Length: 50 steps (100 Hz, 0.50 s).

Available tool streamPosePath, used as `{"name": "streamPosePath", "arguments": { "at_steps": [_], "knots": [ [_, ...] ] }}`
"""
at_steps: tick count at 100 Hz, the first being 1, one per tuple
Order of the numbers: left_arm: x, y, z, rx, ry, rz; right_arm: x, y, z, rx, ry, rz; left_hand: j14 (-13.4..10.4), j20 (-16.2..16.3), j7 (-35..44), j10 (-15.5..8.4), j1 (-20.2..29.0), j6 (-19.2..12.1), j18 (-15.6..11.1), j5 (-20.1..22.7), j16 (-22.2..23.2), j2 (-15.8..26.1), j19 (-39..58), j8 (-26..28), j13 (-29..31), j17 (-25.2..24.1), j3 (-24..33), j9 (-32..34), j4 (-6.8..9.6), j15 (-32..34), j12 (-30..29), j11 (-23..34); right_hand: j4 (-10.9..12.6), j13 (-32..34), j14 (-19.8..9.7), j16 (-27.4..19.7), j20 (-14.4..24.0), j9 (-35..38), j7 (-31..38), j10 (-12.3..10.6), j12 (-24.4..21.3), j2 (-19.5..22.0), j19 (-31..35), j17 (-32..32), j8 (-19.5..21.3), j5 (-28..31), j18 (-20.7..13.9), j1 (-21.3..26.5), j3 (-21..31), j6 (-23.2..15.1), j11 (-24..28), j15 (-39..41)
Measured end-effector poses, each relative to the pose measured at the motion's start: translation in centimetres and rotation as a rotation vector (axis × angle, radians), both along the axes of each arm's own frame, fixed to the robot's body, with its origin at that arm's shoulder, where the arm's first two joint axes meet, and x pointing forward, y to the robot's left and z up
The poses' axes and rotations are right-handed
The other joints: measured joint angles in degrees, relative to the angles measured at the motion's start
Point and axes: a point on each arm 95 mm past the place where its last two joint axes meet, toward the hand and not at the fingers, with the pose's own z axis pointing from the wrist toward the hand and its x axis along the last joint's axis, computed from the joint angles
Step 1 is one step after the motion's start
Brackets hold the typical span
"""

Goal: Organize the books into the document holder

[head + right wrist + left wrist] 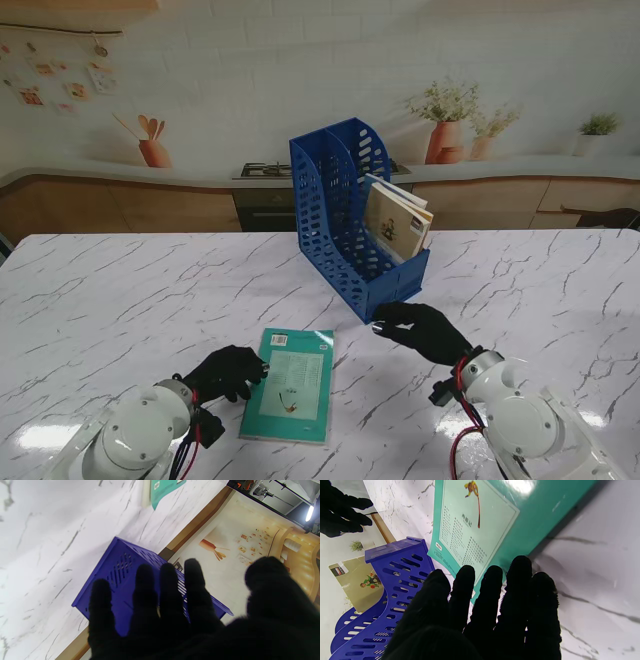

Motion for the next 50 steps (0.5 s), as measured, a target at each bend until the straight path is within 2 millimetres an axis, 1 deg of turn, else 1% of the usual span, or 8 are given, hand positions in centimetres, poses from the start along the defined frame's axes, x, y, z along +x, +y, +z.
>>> {"name": "streamPosePath", "arguments": {
  "at_steps": [3, 4, 10, 23, 36, 43, 45, 50],
  "knots": [
    [-0.1, -0.2, -0.1, -0.007, 0.006, 0.0, 0.0, 0.0, -0.1, 0.0, 0.005, 0.005, 0.0, 0.0, 0.57, 0.22, 0.8, 0.07, 0.33, 0.46, -0.3, -0.01, 0.41, -0.08, 1.18, 1.35, 0.0, 1.06, 0.0, 0.42, 0.0, 0.18, 0.0, 0.0, 0.0, 0.0, 0.0, 0.0, 0.0, 0.0, 0.0, 0.0, 0.0, 0.0, 0.0, 0.0, 0.0, 0.0, 0.0, 0.01, 0.0, 0.0],
    [-0.1, -0.3, -0.1, -0.01, 0.009, 0.0, 0.0, 0.0, -0.1, 0.0, 0.006, 0.007, 0.0, 0.0, 0.78, 0.28, 0.8, 0.1, 0.46, 1.36, -0.42, -0.03, 0.58, -0.09, 1.85, 2.07, 0.0, 1.55, 0.0, 0.46, 0.0, 0.35, 0.0, 0.0, 0.0, 0.0, 0.0, 0.0, 0.0, 0.0, 0.0, 0.0, 0.0, 0.0, 0.0, 0.0, 0.0, 0.0, 0.0, 0.01, 0.0, 0.0],
    [-0.3, -0.8, -0.2, -0.04, 0.022, 0.0, 0.0, 0.0, -0.3, -0.004, 0.017, 0.024, 0.01, 0.0, 1.34, 0.43, 0.84, 0.11, 0.56, 1.43, -0.69, -0.03, 1.0, -0.09, 2.06, 3.35, 0.0, 2.45, 0.0, 0.47, 0.0, 0.73, 0.0, 0.0, 0.0, 0.0, 0.0, 0.0, 0.0, 0.0, 0.0, 0.0, 0.0, 0.0, 0.0, 0.0, 0.0, 0.0, 0.0, 0.01, 0.0, 0.0],
    [-0.5, -1.6, -0.3, -0.057, 0.024, -0.027, -0.1, -0.1, -1.0, -0.014, 0.041, 0.058, 0.03, -0.08, 2.08, 0.52, 1.44, 0.12, 0.59, 1.43, -0.89, -0.09, 1.47, -0.09, 2.56, 4.02, -0.45, 2.39, 0.01, 0.51, 0.0, 0.74, 0.0, 0.0, 0.0, 0.0, -0.01, 0.0, 0.0, 0.0, 0.0, 0.0, 0.0, 0.01, 0.0, 0.0, 0.0, 0.0, 0.0, 0.03, 0.0, 0.0],
    [-0.2, -2.2, -0.3, -0.075, 0.008, -0.057, -0.1, -0.2, -1.5, -0.012, 0.057, 0.065, 0.04, -0.12, 2.66, 0.58, 2.59, 0.15, 0.61, 1.43, -0.9, -0.12, 2.18, -0.09, 2.62, 4.54, -1.41, 2.39, 0.02, 0.95, 0.0, 0.75, 0.0, 0.0, 0.0, 0.0, -0.01, -0.12, 0.0, 0.0, 0.0, 0.0, 0.0, 0.0, 0.0, 0.0, 0.0, 0.03, 0.0, 0.05, 0.01, 0.0],
    [0.0, -2.5, -0.2, -0.092, 0.006, -0.072, -0.1, -0.1, -1.8, -0.011, 0.064, 0.073, 0.06, -0.12, 3.18, 0.65, 2.59, 0.18, 0.67, 2.51, -0.92, -0.13, 3.27, -0.09, 4.12, 5.69, -1.43, 3.07, 0.02, 2.32, 0.0, 1.32, 0.0, 0.0, 0.0, 0.0, -0.01, -0.12, 0.0, 0.0, 0.0, 0.0, 0.02, 0.42, 0.0, 0.0, 0.0, 0.1, 0.0, 0.06, 0.01, 0.0],
    [0.0, -2.6, -0.2, -0.097, 0.007, -0.077, -0.1, -0.1, -1.8, -0.01, 0.067, 0.076, 0.06, -0.13, 3.42, 0.67, 2.59, 0.18, 0.7, 2.43, -0.93, -0.13, 3.65, -0.09, 4.91, 6.33, -1.44, 4.36, 0.02, 2.37, 0.0, 1.6, 0.0, 0.0, 0.0, 0.0, -0.01, -0.13, 0.0, 0.0, 0.0, 0.04, 0.03, 0.43, 0.0, 0.0, 0.0, 0.71, 0.0, 0.07, 0.01, 0.0],
    [0.0, -2.9, -0.2, -0.114, 0.011, -0.088, -0.2, 0.0, -2.0, -0.006, 0.074, 0.086, 0.06, -0.14, 3.55, 0.7, 2.59, 0.2, 0.79, 2.93, -0.93, -0.13, 3.88, -0.09, 5.29, 6.85, -1.83, 3.78, 0.02, 2.82, 0.0, 1.6, 0.0, 0.0, 0.0, 0.0, -0.01, -0.14, 0.0, 0.0, 0.0, 0.06, 0.13, 0.46, 0.0, 0.0, 0.0, 0.73, 0.0, 0.09, 0.26, 0.0]
  ]
}}
